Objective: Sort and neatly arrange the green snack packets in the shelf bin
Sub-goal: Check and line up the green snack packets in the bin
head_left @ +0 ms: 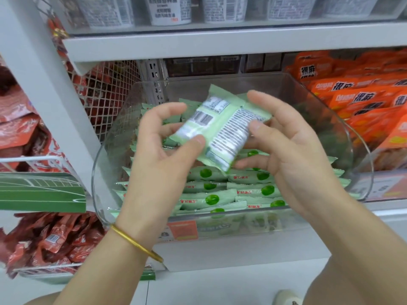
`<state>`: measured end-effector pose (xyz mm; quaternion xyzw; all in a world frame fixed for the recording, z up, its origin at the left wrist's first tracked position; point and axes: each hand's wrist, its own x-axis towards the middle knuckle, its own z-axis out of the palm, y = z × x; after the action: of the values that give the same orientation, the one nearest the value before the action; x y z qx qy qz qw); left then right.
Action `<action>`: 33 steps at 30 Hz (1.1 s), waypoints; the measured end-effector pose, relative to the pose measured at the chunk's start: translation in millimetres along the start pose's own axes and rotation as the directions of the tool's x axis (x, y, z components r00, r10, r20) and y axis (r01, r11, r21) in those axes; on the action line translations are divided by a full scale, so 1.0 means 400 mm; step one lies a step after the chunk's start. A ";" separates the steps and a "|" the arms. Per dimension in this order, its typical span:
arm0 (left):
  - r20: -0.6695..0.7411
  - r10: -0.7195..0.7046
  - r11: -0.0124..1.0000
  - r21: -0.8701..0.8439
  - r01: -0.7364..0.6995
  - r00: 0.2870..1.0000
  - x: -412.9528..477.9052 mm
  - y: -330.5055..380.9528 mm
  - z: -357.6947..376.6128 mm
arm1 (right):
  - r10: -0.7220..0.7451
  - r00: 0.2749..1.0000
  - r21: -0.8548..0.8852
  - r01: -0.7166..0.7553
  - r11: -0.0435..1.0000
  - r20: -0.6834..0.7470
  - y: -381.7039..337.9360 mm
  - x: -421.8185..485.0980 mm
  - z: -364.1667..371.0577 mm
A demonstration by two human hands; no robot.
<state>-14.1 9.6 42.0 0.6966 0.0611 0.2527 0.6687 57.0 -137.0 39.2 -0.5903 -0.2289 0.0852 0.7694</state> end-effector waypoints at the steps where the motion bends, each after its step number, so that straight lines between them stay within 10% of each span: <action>1: -0.043 -0.051 0.997 -0.053 0.048 0.998 0.004 0.003 -0.005 | 0.025 1.000 0.053 -0.025 0.998 0.013 -0.002 0.002 -0.001; 12: -0.057 -0.342 0.912 -0.260 0.317 0.938 0.036 0.008 -0.037 | -0.173 0.969 -0.553 0.244 0.797 0.178 0.009 0.045 0.025; 15: -0.234 -0.129 0.984 0.093 0.154 0.964 0.071 -0.011 -0.068 | -0.199 0.978 -0.690 0.190 0.698 0.068 -0.001 0.074 0.036; 19: -0.075 0.181 0.592 0.804 -0.048 0.981 0.112 -0.055 -0.110 | -0.255 0.967 -0.778 0.178 0.602 0.024 -0.016 0.133 0.077; 25: 0.133 -0.153 0.184 0.977 -0.104 0.979 0.135 -0.096 -0.087 | -0.254 0.957 -0.830 0.256 0.496 0.144 0.045 0.229 0.169; 33: 0.103 -0.230 0.133 0.988 -0.074 0.968 0.112 -0.089 -0.093 | -0.012 0.943 -0.942 0.333 -0.042 0.334 0.073 0.336 0.248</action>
<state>17.8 65.5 19.1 0.9830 0.1705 0.0320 0.0604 134.6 11.7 65.1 -0.9113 -0.3783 -0.1350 0.0906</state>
